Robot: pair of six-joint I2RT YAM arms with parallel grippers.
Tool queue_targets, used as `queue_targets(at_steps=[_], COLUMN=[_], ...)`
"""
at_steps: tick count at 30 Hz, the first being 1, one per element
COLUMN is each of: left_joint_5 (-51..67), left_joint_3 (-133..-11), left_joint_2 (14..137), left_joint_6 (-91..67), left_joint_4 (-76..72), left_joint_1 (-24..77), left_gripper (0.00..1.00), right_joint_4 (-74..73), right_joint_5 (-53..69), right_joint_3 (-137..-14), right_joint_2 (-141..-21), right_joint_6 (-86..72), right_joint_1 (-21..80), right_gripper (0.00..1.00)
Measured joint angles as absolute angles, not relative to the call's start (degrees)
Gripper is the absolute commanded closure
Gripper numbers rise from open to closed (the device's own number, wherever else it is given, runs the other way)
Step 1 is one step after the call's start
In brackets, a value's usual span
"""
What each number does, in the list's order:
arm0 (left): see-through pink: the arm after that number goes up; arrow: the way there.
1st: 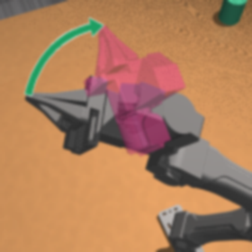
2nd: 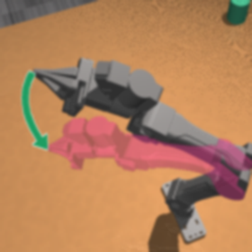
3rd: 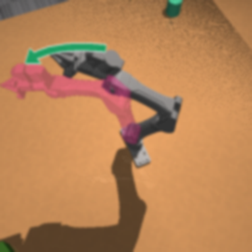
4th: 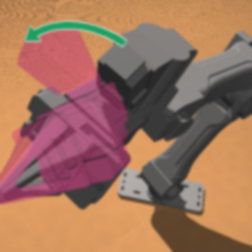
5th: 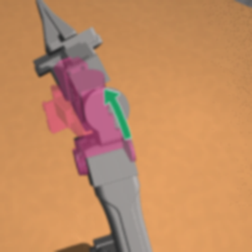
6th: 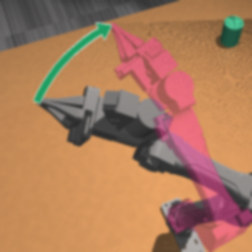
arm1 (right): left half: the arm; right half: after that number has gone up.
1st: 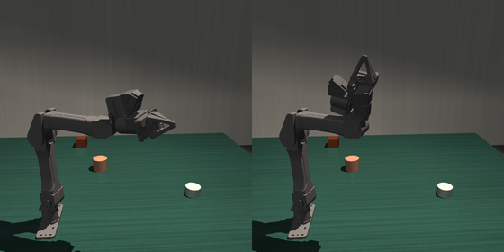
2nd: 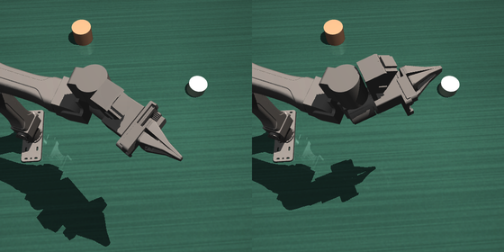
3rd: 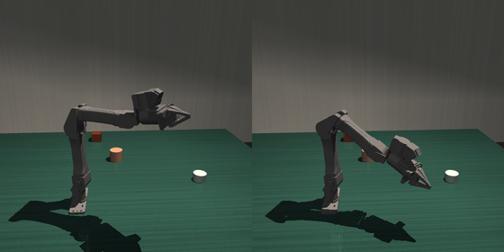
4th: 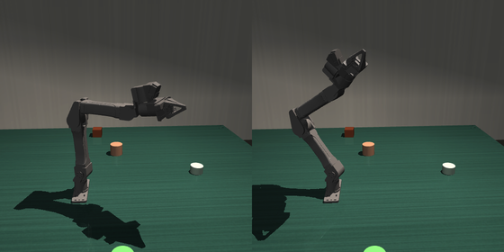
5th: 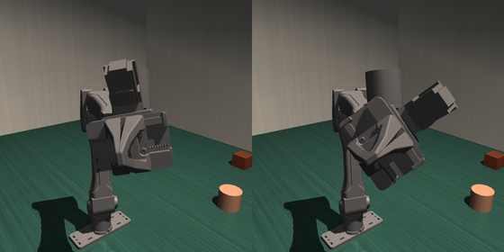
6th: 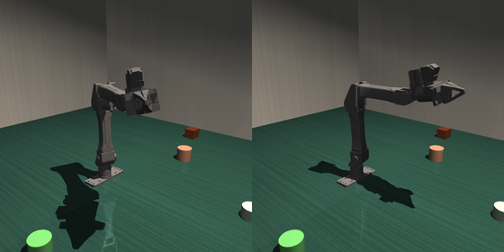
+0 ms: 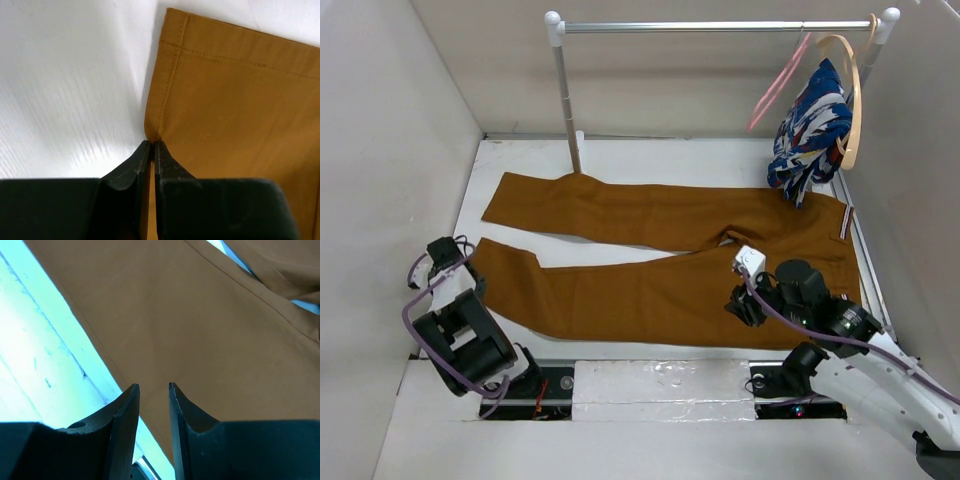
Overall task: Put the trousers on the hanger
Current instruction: Flatten out the trousers at the center of the board.
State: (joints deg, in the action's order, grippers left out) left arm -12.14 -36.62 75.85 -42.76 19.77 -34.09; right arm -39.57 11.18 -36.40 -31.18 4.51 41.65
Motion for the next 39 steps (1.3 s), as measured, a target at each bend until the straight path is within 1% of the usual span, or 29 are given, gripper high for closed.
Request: queue_targets(at_steps=[3, 6, 9, 10, 13, 17, 20, 25, 29, 32, 35, 36, 37, 39], left_joint_5=[-11.9, -10.4, -9.1, -9.0, -8.0, -8.4, -8.4, -5.8, -3.0, -0.6, 0.0, 0.5, 1.0, 2.0], left_joint_3=[-36.8, -38.7, -42.8, -44.1, -48.4, -56.2, -61.4, -62.9, -59.9, -57.5, -56.1, -55.7, -55.4, -54.5], left_joint_2=[73.1, 67.2, 61.1, 59.6, 55.7, 54.5, 54.3, 51.1, 47.6, 45.6, 44.0, 43.5, 43.1, 42.3], left_joint_6=[-42.4, -41.8, -41.2, -41.1, -40.9, -39.5, -38.5, -36.9, -35.9, -35.0, -34.7, -34.8, -34.8, -34.8], left_joint_4=[21.1, 23.7, 26.7, 27.2, 29.5, 34.7, 35.9, 35.1, 32.9, 32.1, 31.6, 31.4, 31.1, 30.2], left_joint_1=[-32.8, -32.2, -30.8, -30.0, -26.9, -23.1, -19.5, -15.4, -11.0, -9.7, -6.5, -5.2, -4.2, -2.6], left_gripper=[1.0, 1.0, 1.0, 1.0, 1.0, 1.0, 1.0, 1.0, 1.0, 1.0, 1.0, 1.0, 1.0, 1.0], right_joint_4=[-40.9, -42.6, -44.4, -44.9, -45.0, -44.9, -44.8, -45.6, -45.8, -45.9, -46.4, -46.5, -46.5, -46.7], right_joint_5=[9.5, 7.7, 6.1, 5.8, 5.2, 6.1, 7.1, 5.4, 3.1, 1.4, -0.9, -2.7, -3.2, -6.1], right_joint_3=[-37.0, -37.2, -37.2, -37.2, -37.2, -37.2, -37.2, -37.2, -36.6, -35.0, -33.6, -33.6, -33.6, -33.8], right_joint_2=[-31.9, -32.6, -32.7, -32.7, -33.2, -35.2, -37.6, -39.5, -36.8, -36.1, -38.8, -39.2, -41.7, -44.9], right_joint_6=[4.1, 3.6, 3.0, 2.8, 2.3, 2.2, 2.2, 0.7, -2.4, -4.6, -6.5, -8.0, -8.3, -10.5], right_joint_1=[41.6, 41.6, 41.2, 40.8, 38.3, 33.2, 28.8, 17.9, 6.5, -1.3, -10.4, -11.4, -15.3, -19.1], right_gripper=[0.63, 0.55, 0.51, 0.45, 0.4, 0.39, 0.39, 0.43, 0.44, 0.44, 0.44, 0.44, 0.44, 0.44])
